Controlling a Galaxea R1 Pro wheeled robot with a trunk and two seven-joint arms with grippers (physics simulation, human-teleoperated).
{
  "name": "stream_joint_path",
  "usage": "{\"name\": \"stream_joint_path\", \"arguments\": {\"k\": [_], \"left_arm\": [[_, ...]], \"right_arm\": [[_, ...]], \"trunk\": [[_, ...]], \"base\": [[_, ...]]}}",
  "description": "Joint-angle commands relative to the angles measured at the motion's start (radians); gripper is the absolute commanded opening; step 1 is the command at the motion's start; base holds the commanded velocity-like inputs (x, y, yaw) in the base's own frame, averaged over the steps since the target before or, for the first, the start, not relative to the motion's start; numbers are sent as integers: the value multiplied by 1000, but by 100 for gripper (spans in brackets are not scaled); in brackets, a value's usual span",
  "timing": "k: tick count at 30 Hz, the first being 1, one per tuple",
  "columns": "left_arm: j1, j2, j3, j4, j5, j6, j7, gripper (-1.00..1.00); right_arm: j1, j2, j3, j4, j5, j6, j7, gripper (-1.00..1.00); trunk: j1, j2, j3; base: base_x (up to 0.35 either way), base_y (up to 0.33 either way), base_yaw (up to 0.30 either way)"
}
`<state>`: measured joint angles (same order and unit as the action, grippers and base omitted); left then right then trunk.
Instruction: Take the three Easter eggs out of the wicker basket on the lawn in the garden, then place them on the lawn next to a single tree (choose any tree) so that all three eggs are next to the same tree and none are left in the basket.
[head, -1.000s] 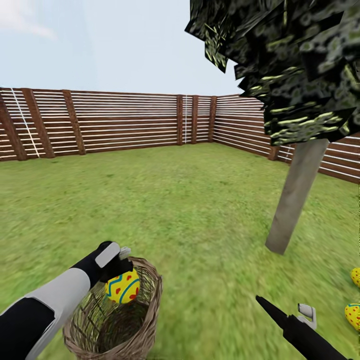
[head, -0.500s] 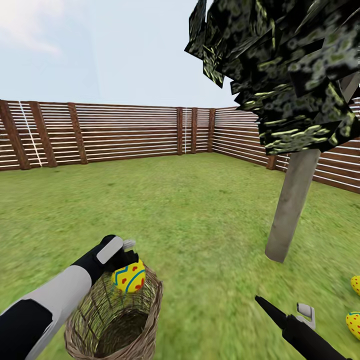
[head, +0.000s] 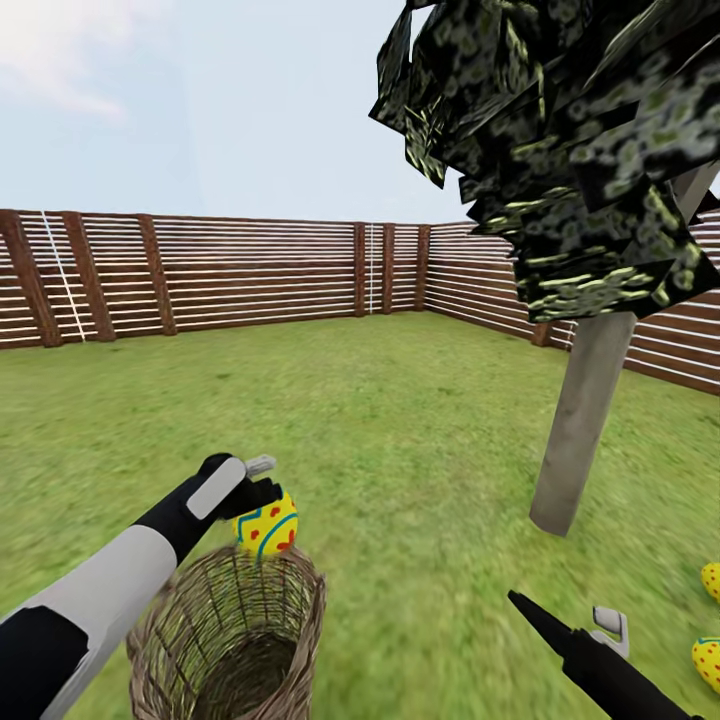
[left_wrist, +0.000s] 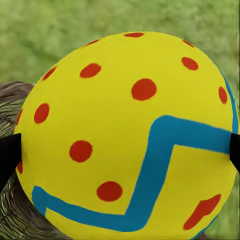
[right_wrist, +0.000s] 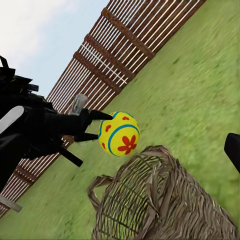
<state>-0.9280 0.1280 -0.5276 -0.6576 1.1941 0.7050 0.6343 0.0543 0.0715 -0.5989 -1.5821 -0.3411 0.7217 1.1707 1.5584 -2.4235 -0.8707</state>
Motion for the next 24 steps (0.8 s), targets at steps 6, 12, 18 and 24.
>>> {"name": "stream_joint_path", "arguments": {"k": [6,12,18,24], "left_arm": [[0,1,-8,-39,6,-8,8,-100],[0,0,-14,-43,6,-12,7,-100],[0,-4,-18,-117,2,-13,15,-100],[0,-11,-21,-137,-1,-12,65,-100]], "right_arm": [[0,-1,-2,0,-4,7,0,100],[0,-1,-2,0,-4,7,0,100],[0,-1,-1,0,-5,7,0,100],[0,-1,-2,-1,-6,7,0,100]], "trunk": [[-23,42,23],[-39,70,42],[-39,70,49],[-39,70,56]], "base": [[0,0,-154],[0,0,-219],[-20,-2,-222],[-207,-109,-222]]}}
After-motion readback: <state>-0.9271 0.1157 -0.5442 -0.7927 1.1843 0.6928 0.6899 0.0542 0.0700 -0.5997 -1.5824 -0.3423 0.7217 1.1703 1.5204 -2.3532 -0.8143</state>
